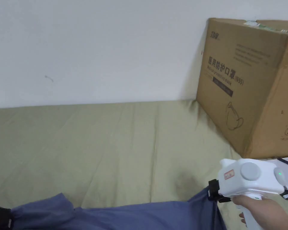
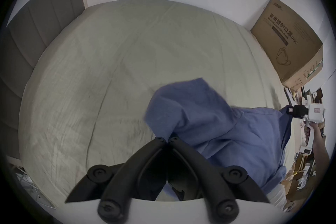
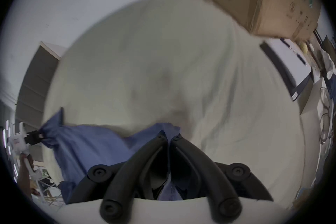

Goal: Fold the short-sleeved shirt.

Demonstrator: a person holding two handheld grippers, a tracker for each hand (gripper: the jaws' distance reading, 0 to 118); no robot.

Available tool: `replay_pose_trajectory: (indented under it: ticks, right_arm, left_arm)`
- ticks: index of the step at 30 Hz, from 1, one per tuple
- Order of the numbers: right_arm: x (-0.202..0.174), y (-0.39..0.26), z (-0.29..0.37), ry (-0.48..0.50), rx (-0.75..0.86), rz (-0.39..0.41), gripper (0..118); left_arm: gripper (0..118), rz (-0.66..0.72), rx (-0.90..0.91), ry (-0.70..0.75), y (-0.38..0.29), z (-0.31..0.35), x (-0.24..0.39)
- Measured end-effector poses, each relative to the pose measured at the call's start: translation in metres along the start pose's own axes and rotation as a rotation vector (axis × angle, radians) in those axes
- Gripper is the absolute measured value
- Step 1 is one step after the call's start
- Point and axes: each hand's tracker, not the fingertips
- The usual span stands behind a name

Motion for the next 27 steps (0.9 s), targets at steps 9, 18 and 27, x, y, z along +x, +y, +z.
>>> replay_pose_trajectory:
  ticks: [9,18,27]
  right_arm:
    - [-0.005,0.003,0.217,0.186,0.291,0.054,0]
    - [-0.037,0.065,0.376,0.182,0.545,0.118,0]
    - [-0.078,0.172,0.417,0.123,0.666,0.079,0]
  left_arm:
    - [0,-0.057,0.266,-0.118,0.006,0.161,0.031]
    - [0,-0.077,0.553,-0.164,0.065,0.320,0.066]
    - [0,-0.097,0.736,-0.046,0.169,0.376,0.098]
